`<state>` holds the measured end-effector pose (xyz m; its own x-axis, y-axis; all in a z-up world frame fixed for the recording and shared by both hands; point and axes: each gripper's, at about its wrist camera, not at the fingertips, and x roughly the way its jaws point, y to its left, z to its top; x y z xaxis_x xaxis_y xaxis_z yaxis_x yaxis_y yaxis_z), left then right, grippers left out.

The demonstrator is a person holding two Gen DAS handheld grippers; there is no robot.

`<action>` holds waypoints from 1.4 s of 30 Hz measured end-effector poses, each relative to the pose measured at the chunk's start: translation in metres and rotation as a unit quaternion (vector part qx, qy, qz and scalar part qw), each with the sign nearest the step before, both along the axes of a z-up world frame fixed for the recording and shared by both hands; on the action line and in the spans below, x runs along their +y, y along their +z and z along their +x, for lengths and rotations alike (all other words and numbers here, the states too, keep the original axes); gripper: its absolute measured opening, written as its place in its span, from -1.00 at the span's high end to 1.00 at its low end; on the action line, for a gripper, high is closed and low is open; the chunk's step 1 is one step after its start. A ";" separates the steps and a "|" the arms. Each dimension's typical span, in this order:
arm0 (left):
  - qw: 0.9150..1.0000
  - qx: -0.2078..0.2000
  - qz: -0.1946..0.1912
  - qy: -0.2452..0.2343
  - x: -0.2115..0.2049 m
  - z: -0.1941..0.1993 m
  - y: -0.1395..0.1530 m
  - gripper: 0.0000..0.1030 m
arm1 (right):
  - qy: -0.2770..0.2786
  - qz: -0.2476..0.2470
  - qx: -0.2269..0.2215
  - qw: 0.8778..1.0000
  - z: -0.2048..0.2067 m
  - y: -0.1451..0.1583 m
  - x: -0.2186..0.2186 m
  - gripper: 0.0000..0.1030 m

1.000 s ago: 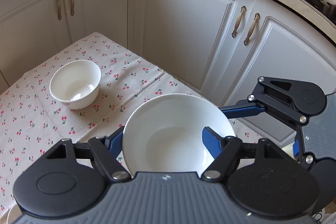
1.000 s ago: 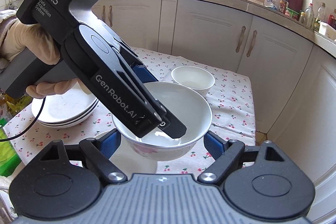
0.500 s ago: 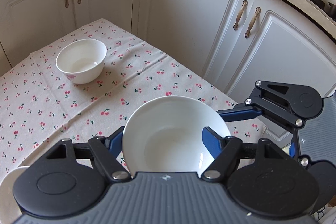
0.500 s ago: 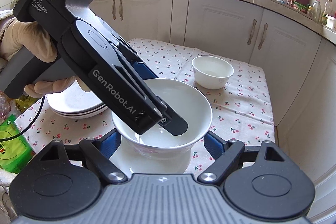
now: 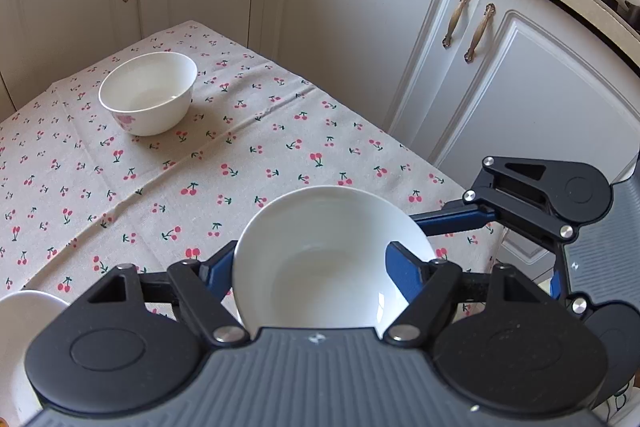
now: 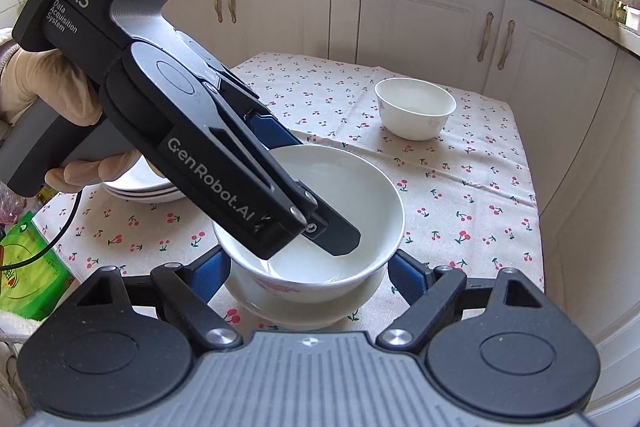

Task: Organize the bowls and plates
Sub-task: 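Carry the pink-flower bowl with the left tool over the white bowl, then lower the bowl into the white bowl and open the left tool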

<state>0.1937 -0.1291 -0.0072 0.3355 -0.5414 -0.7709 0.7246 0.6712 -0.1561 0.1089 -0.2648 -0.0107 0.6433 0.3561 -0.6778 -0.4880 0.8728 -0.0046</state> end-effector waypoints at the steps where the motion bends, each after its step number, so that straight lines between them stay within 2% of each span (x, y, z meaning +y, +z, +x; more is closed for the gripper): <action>1: 1.000 0.000 0.000 0.000 0.000 0.000 -0.001 -0.48 | 0.000 0.000 0.000 1.000 0.000 -0.001 0.000 -0.73; 24: 1.000 -0.007 0.000 -0.007 0.001 -0.003 -0.008 -0.55 | -0.002 0.009 0.017 1.000 0.002 -0.012 -0.003 -0.74; 26: 1.000 -0.011 0.001 -0.009 0.002 -0.004 -0.008 -0.60 | -0.001 0.005 0.017 1.000 0.001 -0.014 -0.002 -0.76; 28: 1.000 -0.017 -0.001 -0.009 0.003 -0.005 -0.005 -0.62 | -0.004 0.009 0.003 1.000 -0.002 -0.013 -0.003 -0.96; 32: 1.000 -0.026 0.000 -0.006 0.009 -0.005 -0.002 -0.65 | -0.005 0.031 -0.004 1.000 -0.004 -0.005 -0.008 -0.97; 42: 1.000 -0.026 0.001 0.006 0.021 -0.005 -0.001 -0.66 | -0.033 0.037 -0.015 0.999 0.000 -0.001 -0.016 -0.98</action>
